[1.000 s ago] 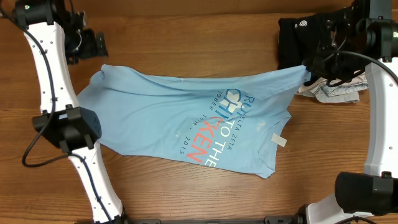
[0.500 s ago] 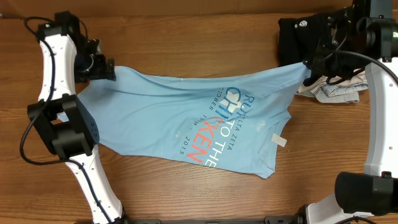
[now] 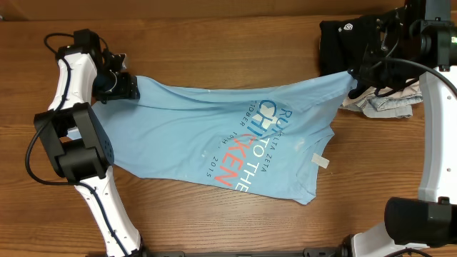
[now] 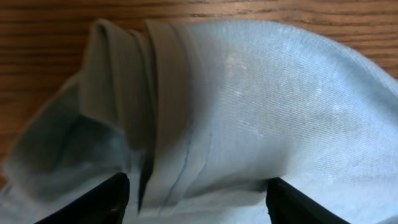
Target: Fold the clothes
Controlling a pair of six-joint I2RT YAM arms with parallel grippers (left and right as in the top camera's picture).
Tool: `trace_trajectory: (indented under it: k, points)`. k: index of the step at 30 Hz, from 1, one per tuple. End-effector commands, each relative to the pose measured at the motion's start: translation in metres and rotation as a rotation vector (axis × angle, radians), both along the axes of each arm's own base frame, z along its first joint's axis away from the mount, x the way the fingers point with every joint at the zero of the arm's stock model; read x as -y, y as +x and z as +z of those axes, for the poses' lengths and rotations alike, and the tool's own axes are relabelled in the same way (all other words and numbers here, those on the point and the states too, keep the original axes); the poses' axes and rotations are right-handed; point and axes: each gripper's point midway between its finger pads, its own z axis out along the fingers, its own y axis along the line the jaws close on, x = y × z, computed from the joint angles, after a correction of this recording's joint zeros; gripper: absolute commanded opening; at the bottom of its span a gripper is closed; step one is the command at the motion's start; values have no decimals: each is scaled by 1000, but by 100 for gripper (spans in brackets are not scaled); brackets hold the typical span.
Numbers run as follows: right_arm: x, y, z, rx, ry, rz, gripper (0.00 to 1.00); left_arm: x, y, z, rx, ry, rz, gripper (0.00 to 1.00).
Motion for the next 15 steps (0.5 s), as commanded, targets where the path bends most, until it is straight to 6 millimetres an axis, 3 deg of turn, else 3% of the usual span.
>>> trace_trajectory:
  k: [1,6,8,12,14,15]
  points:
    - [-2,0,5,22,-1,13,4,14,0,1,12,-35,-33,65]
    - [-2,0,5,22,-1,13,4,12,1,1,14,-25,-32,58]
    - [-2,0,5,22,-1,13,4,12,2,1,17,-25,-31,50]
    - [-2,0,5,22,-1,13,4,11,5,1,30,-22,-31,15]
    - [-2,0,5,22,-1,13,4,11,8,5,39,-23,-13,4]
    - [-2,0,5,23,-1,13,4,10,10,7,44,-26,0,4]
